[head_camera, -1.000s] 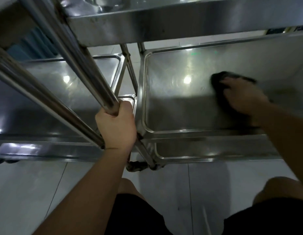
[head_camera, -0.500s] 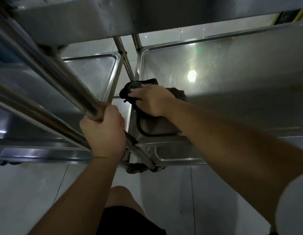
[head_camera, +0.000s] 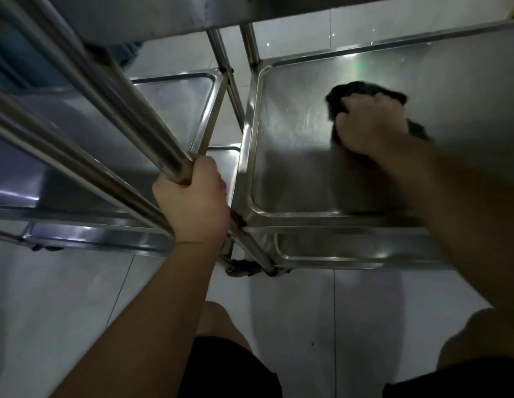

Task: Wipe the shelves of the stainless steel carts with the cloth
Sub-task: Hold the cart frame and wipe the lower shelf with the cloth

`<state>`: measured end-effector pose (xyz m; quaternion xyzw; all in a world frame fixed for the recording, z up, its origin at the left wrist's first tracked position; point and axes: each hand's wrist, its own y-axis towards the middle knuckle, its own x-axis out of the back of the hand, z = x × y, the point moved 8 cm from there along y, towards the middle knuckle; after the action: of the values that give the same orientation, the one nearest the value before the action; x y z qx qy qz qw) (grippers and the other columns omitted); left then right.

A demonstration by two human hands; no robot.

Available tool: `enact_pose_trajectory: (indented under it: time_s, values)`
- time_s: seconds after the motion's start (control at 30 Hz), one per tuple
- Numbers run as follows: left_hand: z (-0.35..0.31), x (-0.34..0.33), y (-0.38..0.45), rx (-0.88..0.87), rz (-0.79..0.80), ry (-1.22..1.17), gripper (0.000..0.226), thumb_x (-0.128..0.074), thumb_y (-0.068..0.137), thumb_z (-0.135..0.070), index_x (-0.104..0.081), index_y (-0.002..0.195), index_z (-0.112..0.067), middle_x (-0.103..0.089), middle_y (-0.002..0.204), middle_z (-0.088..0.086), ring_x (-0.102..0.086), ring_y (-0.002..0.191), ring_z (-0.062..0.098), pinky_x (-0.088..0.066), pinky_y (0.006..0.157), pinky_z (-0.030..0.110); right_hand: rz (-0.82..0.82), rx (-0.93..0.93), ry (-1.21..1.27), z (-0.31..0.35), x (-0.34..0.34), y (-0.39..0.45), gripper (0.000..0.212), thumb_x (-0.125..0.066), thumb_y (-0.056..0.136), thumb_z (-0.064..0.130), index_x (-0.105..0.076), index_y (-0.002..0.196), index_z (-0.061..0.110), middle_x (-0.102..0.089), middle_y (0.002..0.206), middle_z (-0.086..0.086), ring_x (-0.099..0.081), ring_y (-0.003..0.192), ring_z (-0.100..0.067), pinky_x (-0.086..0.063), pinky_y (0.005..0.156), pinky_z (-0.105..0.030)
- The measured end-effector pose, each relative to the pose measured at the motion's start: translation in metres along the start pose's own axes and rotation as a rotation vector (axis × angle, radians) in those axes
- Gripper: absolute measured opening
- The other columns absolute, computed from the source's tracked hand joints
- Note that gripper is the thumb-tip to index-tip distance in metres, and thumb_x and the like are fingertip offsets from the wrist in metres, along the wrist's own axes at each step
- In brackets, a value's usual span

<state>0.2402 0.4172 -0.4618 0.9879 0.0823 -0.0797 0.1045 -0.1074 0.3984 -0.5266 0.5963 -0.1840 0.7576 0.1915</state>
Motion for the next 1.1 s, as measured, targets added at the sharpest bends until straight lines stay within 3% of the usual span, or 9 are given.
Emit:
enact_pose_trajectory:
  time_s: [0.1,0.17,0.3,0.5,0.67,0.83,0.93,1.03,1.1]
  values:
    - [0.000,0.000,0.002,0.017,0.012,0.009,0.027,-0.057,0.083,-0.010,-0.043,0.061,-0.016,-0.039,0.052,0.004,-0.042,0.047,0.018,-0.040,0.049,0.026,0.155,0.298,0.035,0.087,-0.028,-0.051,0.064,-0.024,0.099,0.050,-0.038,0.160,0.034,-0.036,0.169,0.004,-0.031,0.153,-0.031,-0.023,0.125,-0.050]
    - [-0.002,-0.001,0.003,0.022,0.021,0.026,0.027,-0.057,0.082,-0.013,-0.043,0.058,-0.014,-0.038,0.052,0.007,-0.041,0.046,0.018,-0.038,0.049,0.026,0.247,0.463,0.125,0.135,-0.039,-0.091,0.068,-0.018,0.095,0.051,-0.042,0.158,0.041,-0.036,0.168,0.011,-0.027,0.156,-0.024,-0.019,0.127,-0.048]
    - [-0.005,-0.002,0.001,0.025,0.039,0.031,0.026,-0.061,0.075,-0.022,-0.044,0.058,-0.011,-0.036,0.051,0.006,-0.038,0.045,0.016,-0.035,0.046,0.025,0.317,0.644,0.160,0.163,-0.053,-0.158,0.063,-0.018,0.100,0.050,-0.038,0.159,0.046,-0.028,0.169,0.021,-0.016,0.160,-0.016,-0.004,0.129,-0.044]
    - [-0.001,0.002,0.001,0.038,0.006,0.091,0.033,-0.059,0.068,-0.033,-0.048,0.064,-0.002,-0.038,0.058,0.011,-0.043,0.047,0.017,-0.037,0.045,0.024,0.195,0.478,0.036,0.060,-0.029,-0.168,0.064,-0.023,0.097,0.052,-0.039,0.159,0.044,-0.029,0.169,0.020,-0.020,0.159,-0.014,-0.010,0.130,-0.040]
    - [-0.001,0.009,-0.002,0.016,0.017,0.251,0.023,-0.058,0.078,-0.031,-0.064,0.065,-0.014,-0.067,0.055,0.001,-0.067,0.054,0.016,-0.053,0.051,0.022,0.112,0.184,-0.035,-0.084,0.000,-0.160,0.062,-0.020,0.101,0.051,-0.033,0.161,0.043,-0.028,0.170,0.017,-0.022,0.159,-0.017,-0.017,0.130,-0.045]
    - [-0.006,0.020,-0.003,0.039,-0.019,0.453,0.043,-0.059,0.083,-0.055,-0.070,0.084,-0.013,-0.069,0.063,-0.011,-0.063,0.054,-0.002,-0.041,0.046,0.010,0.057,0.093,-0.046,-0.091,0.006,-0.165,0.070,-0.014,0.096,0.055,-0.036,0.160,0.041,-0.033,0.168,0.016,-0.026,0.157,-0.020,-0.017,0.129,-0.046]
    - [-0.003,0.028,-0.019,0.036,0.016,0.623,0.036,-0.070,0.084,-0.055,-0.060,0.090,-0.020,-0.069,0.084,-0.001,-0.068,0.078,0.001,-0.052,0.067,0.023,0.042,0.105,-0.025,-0.087,0.008,-0.165,0.073,-0.010,0.094,0.055,-0.039,0.159,0.041,-0.035,0.167,0.017,-0.028,0.156,-0.019,-0.017,0.128,-0.044]
    - [0.035,0.048,-0.071,0.389,-0.076,0.565,0.054,-0.077,0.080,-0.041,-0.056,0.119,-0.012,-0.064,0.116,0.009,-0.065,0.108,0.029,-0.053,0.091,0.042,0.048,0.132,-0.035,-0.090,0.006,-0.163,0.071,-0.011,0.095,0.053,-0.038,0.160,0.041,-0.034,0.168,0.017,-0.028,0.156,-0.018,-0.016,0.128,-0.043]
    - [0.055,0.027,-0.117,0.557,-0.018,0.526,0.046,-0.072,0.074,-0.042,-0.062,0.110,-0.015,-0.069,0.106,0.006,-0.066,0.100,0.031,-0.055,0.092,0.046,0.057,0.147,-0.028,-0.093,0.006,-0.162,0.072,-0.010,0.095,0.054,-0.036,0.161,0.041,-0.033,0.168,0.017,-0.026,0.156,-0.018,-0.014,0.128,-0.043]
